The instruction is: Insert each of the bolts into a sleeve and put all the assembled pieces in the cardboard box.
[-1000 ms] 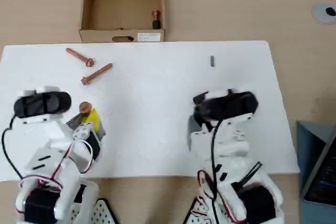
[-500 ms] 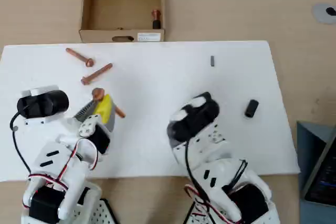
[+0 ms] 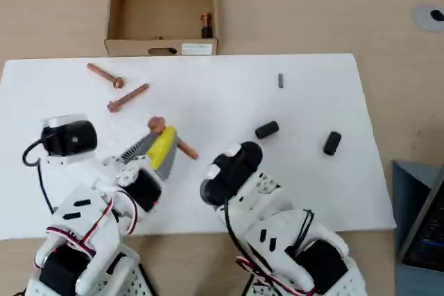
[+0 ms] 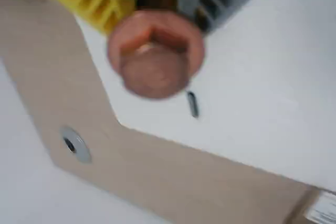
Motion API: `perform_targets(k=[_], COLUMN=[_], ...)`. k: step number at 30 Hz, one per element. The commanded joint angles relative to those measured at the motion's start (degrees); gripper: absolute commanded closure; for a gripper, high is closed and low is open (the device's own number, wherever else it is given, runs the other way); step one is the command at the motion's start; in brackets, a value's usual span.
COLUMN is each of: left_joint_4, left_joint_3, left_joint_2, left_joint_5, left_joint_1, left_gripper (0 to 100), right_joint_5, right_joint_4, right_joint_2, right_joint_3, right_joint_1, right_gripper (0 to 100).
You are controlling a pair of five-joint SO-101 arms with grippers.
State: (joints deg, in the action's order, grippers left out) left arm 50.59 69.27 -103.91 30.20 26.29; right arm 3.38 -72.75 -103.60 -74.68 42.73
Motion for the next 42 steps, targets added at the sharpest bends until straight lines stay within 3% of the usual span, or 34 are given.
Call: perform_targets(k=[1,11,18,24,42], left_joint_4=[-1.32,-1.49,-1.93,-6.68,-4.48], left_joint_3=[-0.97,-0.35,2.46,3.08,5.63], left_joint_2=[-0.48,-0.31,-0.4,-0.4,-0.4], left_joint_5=[0.26,0.09,-0.09,-0.09,-0.09], left_joint_1=[2.55,7.65,6.95,1.93,7.12], left_gripper=[100,100,100,100,100], right_joint_5=[-0.44,-2.29,-2.37,-2.37,-2.37], right_joint_4=[1.67,4.13,5.01,5.27,5.36], right_joint_2=[-6.46,-6.46,-6.46,-6.46,-6.46], right_joint_3=[-0.13,-0.66,-0.75,-0.84,-0.57], right_joint_1=[0.84,0.84,1.98,3.3,3.3], right_gripper=[98.9,98.9,98.9,98.9,98.9])
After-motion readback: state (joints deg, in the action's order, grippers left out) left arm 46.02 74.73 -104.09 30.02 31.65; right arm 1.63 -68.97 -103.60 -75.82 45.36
